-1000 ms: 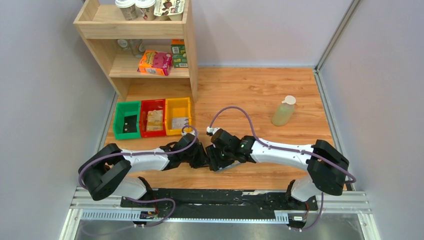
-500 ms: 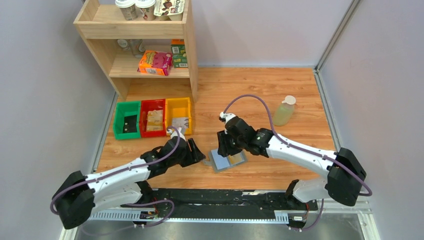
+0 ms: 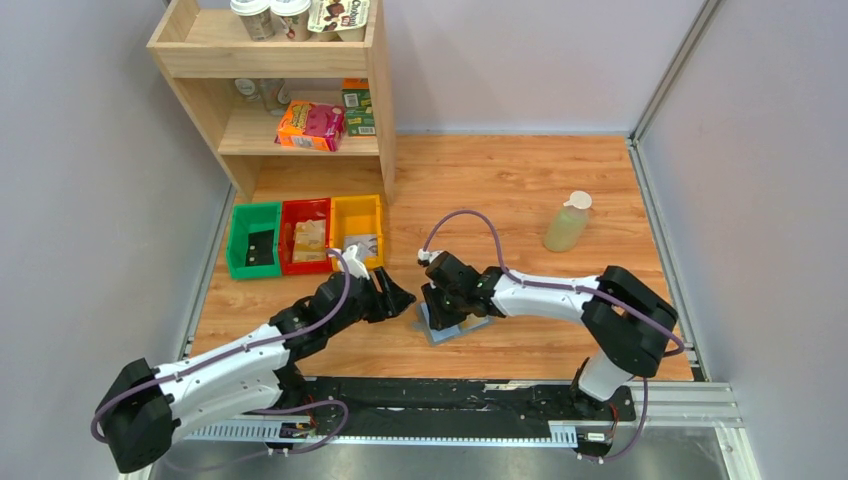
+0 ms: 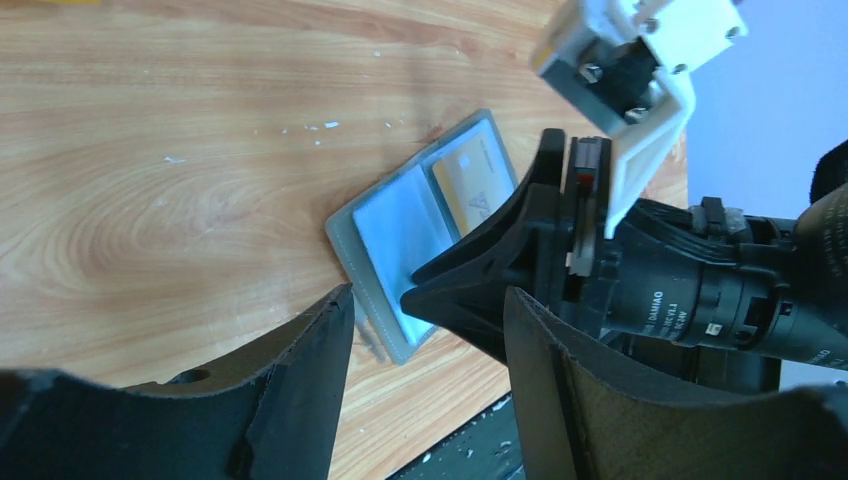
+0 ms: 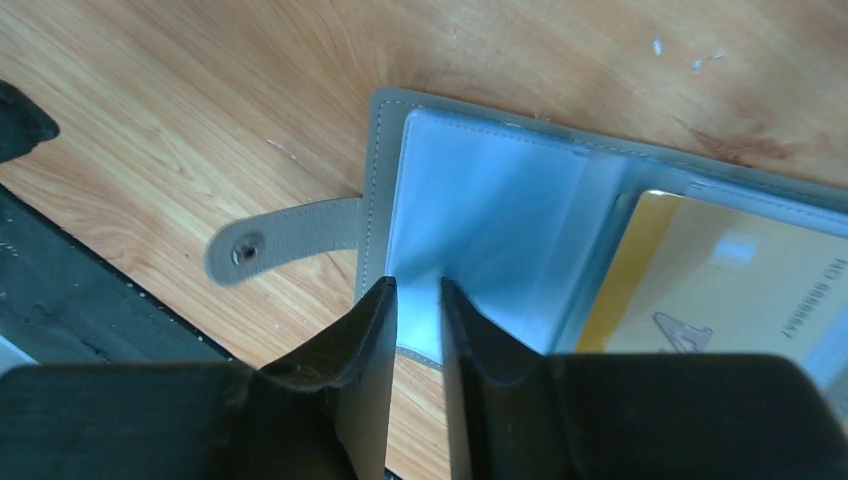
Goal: Take the credit cards out of the card holder
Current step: Remove the credit card from the card holder.
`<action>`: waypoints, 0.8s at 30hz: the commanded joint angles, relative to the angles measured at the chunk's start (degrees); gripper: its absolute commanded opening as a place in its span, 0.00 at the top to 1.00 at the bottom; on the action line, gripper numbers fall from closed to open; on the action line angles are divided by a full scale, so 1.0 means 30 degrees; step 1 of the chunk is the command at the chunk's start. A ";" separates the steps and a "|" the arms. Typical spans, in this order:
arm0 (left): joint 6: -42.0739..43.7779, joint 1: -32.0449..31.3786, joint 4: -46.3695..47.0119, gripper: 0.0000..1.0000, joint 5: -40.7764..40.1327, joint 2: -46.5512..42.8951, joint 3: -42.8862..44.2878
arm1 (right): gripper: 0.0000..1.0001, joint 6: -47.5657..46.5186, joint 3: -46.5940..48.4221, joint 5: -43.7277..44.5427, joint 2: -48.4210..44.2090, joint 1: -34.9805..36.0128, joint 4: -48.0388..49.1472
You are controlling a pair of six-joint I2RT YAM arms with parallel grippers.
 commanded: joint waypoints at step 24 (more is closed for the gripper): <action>-0.2047 -0.0135 0.8094 0.45 0.4803 0.9635 0.3152 | 0.74 -0.0569 -0.3347 -0.0558 -0.5380 -0.6663 -0.0149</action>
